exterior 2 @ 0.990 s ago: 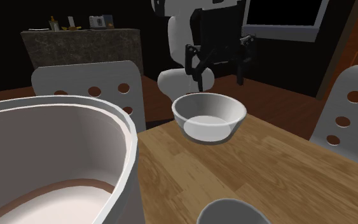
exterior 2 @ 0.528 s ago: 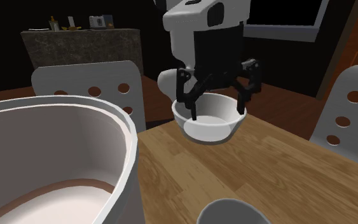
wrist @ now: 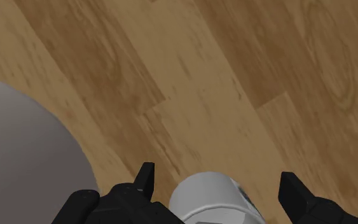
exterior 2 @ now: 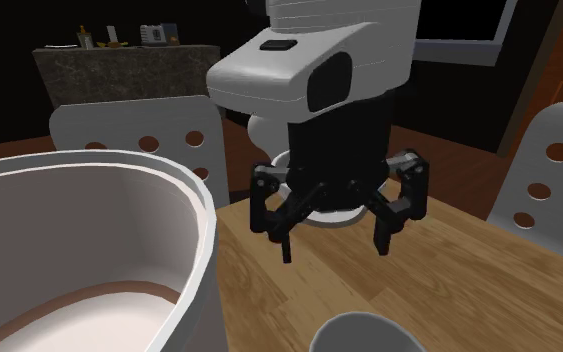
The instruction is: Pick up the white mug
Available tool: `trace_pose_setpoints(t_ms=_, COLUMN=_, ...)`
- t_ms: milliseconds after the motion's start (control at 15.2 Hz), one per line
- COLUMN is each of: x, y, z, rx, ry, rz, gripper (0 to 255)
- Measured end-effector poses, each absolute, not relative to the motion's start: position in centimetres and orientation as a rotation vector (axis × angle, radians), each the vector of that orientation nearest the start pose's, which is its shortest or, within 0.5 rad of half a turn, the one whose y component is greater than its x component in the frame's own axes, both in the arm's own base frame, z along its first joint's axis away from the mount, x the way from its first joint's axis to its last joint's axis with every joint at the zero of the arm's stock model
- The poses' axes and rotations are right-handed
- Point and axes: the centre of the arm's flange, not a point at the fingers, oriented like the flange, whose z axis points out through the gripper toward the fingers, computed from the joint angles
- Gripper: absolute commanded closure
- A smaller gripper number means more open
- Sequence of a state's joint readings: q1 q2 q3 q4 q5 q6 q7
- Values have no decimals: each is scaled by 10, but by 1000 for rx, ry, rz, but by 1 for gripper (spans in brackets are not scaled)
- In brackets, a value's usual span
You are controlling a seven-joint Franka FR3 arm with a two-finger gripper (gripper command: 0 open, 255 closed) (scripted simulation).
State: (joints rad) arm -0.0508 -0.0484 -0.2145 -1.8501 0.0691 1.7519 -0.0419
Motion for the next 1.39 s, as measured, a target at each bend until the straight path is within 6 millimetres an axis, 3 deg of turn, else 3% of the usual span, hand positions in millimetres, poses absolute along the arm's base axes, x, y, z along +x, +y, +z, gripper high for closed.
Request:
trace_pose_setpoints(t_ms=198, x=557, y=-160, z=521, rx=-3046, ry=373, rz=61, gripper=0)
trace_pose_setpoints(t_ms=462, x=598, y=-172, z=511, rx=-3057, ry=369, rz=57, gripper=0)
trace_pose_setpoints(t_ms=990, x=606, y=-176, z=475, rx=-3061, ry=370, rz=48, gripper=0)
trace_pose_setpoints(t_ms=1056, x=607, y=-176, z=472, rx=-3061, ry=370, rz=49, gripper=255)
trace_pose_setpoints(t_ms=1386, x=607, y=-181, z=466, rx=-3062, ry=387, rz=63, gripper=255)
